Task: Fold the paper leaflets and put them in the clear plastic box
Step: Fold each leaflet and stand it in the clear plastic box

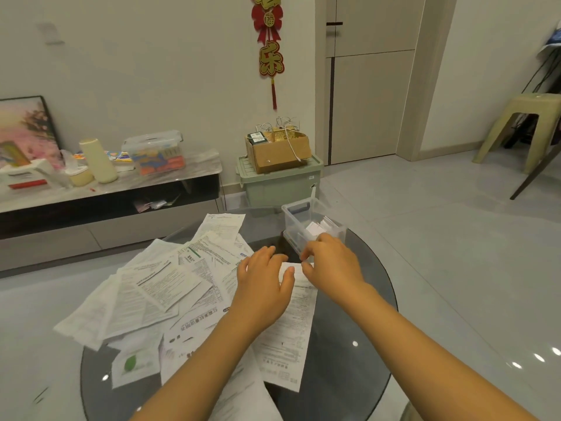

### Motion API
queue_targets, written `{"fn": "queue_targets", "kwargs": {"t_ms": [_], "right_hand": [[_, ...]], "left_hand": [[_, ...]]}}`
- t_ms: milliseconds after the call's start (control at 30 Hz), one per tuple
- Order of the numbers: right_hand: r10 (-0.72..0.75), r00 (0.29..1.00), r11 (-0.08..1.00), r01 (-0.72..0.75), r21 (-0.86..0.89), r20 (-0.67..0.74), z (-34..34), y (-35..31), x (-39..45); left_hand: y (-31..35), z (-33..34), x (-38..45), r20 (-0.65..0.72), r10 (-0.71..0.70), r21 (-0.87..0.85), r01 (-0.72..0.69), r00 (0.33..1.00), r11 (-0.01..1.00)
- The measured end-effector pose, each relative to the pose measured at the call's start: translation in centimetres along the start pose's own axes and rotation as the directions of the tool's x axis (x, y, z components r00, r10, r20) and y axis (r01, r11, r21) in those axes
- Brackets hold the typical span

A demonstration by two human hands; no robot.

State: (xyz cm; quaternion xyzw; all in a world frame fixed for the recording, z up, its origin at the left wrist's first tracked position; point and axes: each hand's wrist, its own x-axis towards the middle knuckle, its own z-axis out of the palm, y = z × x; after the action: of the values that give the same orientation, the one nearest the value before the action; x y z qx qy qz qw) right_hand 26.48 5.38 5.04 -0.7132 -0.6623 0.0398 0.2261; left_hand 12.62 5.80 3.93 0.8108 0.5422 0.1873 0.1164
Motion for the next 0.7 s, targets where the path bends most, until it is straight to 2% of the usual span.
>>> {"fn": "queue_targets", "kwargs": {"t_ms": [133,300,400,567,700], "right_hand": [[-0.077,0.988,0.996,0.071,0.046,0.132,1.9,-0.9,-2.6],[-0.134,0.964,0.989,0.115,0.096,0.231,3.7,-1.1,-3.9],[-0.17,0.94,0.983,0.142,0.116,0.296,4.6,-1.3,-4.1],[-0.223,0.9,0.973,0.18,0.146,0.376,5.6,-1.6,-3.9],[-0.268,0.87,0.958,0.197,0.207,0.413,6.6,-1.9,-3.5]], "left_hand": [[-2.0,0.1,-3.8,0.145,-0.132,0.1,0.119,0.981,0.988],[-4.3,-0.6,-6.1,0.106,-0.18,0.216,0.154,0.978,0.964],[-5.8,-0.7,-6.9,0.169,-0.193,0.288,0.139,0.967,0.947],[-7.0,-0.4,-7.4,0.224,-0.091,0.176,0.052,0.97,0.983],[-9.0,0.7,-6.8,0.397,-0.04,0.057,0.019,0.917,0.998]]}}
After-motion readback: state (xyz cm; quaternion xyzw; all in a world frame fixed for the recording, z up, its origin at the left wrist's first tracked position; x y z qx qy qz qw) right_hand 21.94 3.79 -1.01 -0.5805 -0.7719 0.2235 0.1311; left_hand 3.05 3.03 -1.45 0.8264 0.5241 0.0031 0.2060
